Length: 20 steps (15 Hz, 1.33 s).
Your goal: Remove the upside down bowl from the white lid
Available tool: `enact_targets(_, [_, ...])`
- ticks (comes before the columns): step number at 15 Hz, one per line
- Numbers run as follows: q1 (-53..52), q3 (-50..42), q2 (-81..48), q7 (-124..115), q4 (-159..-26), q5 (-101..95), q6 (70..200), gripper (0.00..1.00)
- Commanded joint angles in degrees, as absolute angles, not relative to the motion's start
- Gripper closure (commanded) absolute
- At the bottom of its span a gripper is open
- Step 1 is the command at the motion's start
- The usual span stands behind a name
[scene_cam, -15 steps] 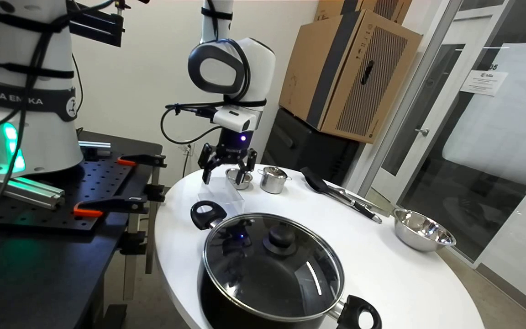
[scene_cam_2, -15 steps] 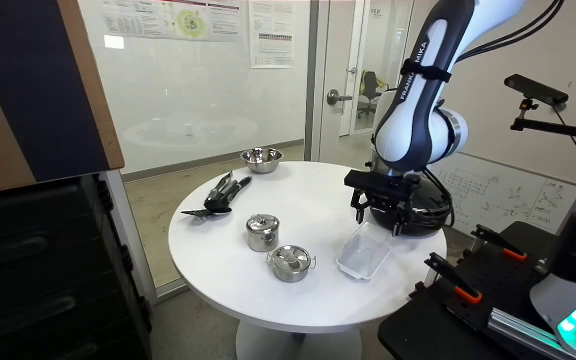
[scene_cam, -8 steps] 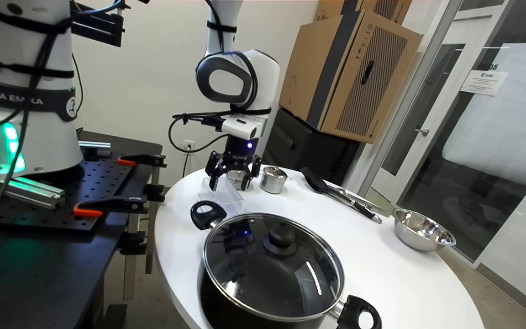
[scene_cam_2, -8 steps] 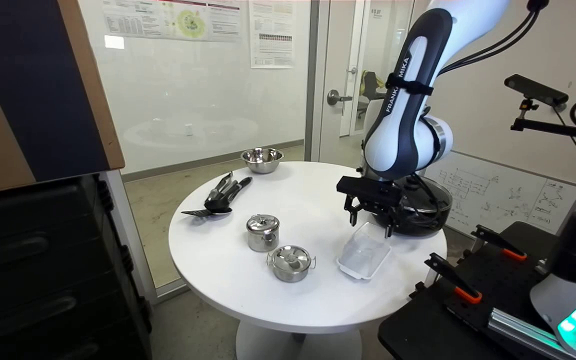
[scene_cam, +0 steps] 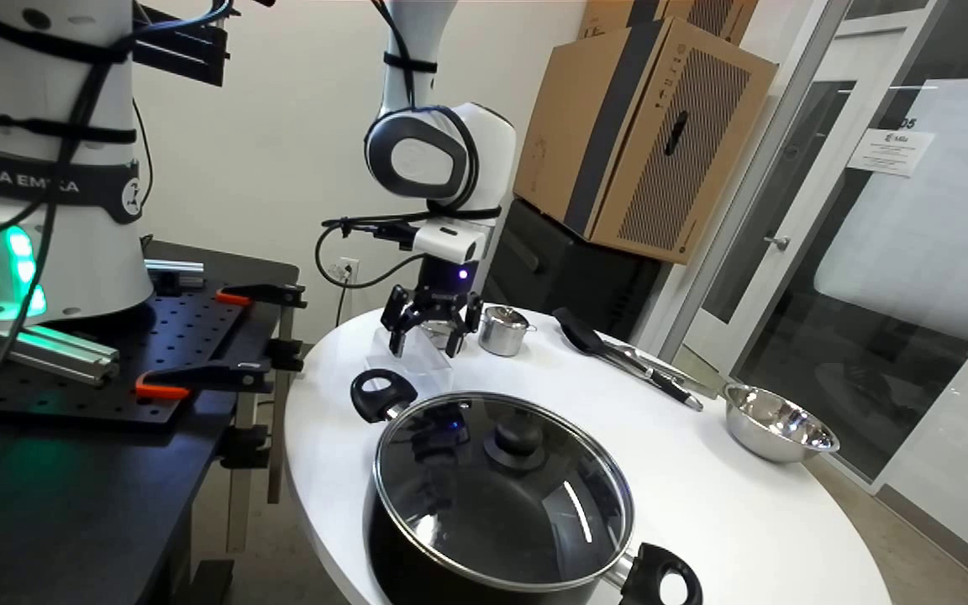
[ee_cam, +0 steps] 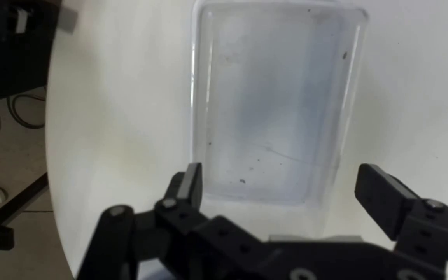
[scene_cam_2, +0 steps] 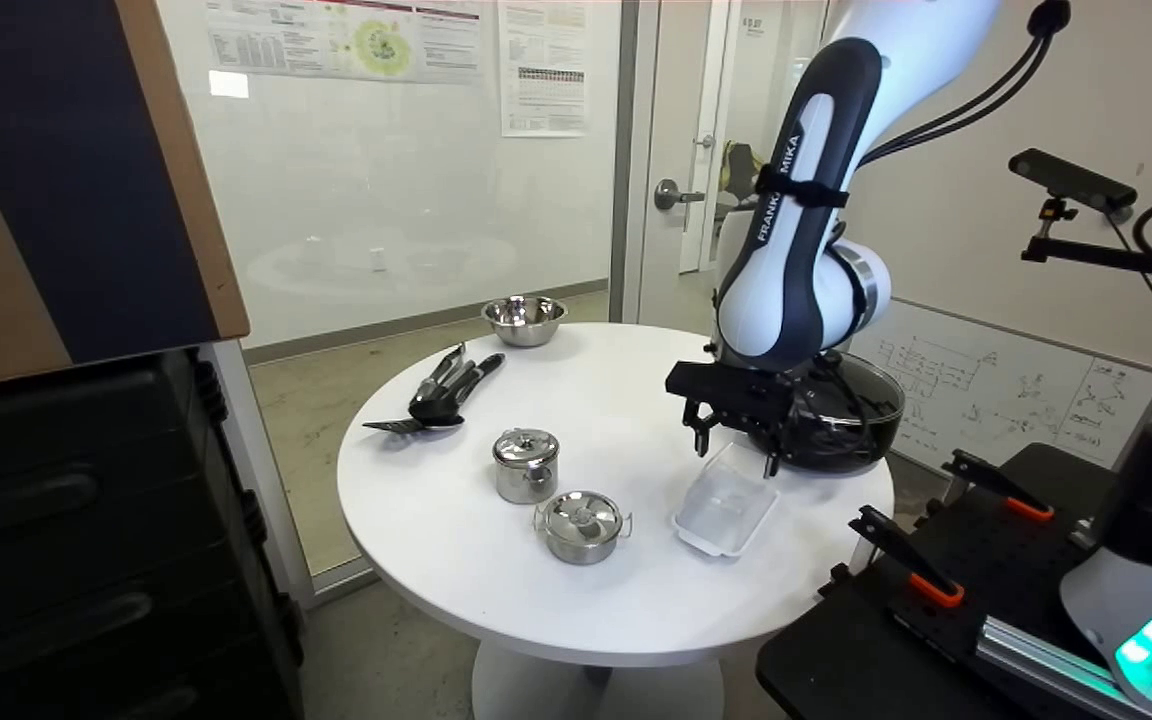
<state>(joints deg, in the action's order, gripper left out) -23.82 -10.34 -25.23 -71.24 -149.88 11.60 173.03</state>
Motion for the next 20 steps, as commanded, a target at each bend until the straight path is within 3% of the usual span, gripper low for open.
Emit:
enact_targets(1, [-25.78, -11.56, -26.58, -73.28, -149.25, 11.21, 173.77, 0.00])
enact_targets(20, [-26.76, -11.69, -22.84, -76.25, -151.60, 11.17, 172.44, 0.00])
